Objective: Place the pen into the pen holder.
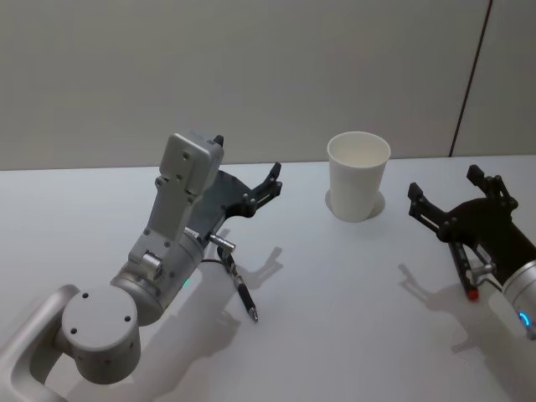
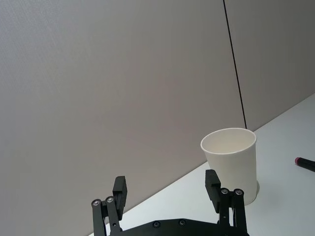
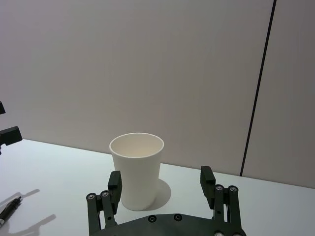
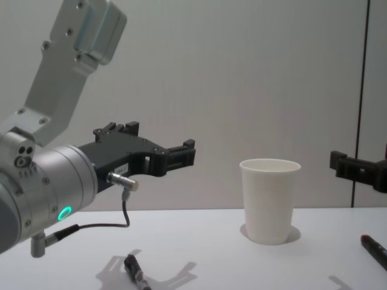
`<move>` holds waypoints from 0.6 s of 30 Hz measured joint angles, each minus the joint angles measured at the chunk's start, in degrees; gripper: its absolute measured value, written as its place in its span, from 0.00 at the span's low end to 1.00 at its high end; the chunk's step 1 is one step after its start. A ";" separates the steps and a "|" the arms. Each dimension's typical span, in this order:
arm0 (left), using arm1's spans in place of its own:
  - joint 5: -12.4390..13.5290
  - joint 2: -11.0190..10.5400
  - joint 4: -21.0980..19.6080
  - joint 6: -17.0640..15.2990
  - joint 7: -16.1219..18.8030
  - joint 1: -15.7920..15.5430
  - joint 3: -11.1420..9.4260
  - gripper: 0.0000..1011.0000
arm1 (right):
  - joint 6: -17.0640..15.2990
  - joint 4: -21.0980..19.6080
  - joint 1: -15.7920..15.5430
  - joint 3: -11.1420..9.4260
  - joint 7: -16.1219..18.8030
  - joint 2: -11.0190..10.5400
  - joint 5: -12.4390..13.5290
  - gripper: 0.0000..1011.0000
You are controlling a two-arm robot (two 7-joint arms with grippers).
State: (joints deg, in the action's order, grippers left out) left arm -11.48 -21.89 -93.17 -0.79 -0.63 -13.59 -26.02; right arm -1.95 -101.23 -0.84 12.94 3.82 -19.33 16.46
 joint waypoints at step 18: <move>0.00 0.00 0.00 0.00 0.00 0.00 0.00 0.99 | 0.00 0.00 0.00 0.00 0.00 0.00 0.00 0.99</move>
State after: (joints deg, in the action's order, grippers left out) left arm -11.48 -21.89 -93.18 -0.80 -0.63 -13.59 -26.02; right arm -1.95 -101.23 -0.84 12.94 3.83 -19.33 16.47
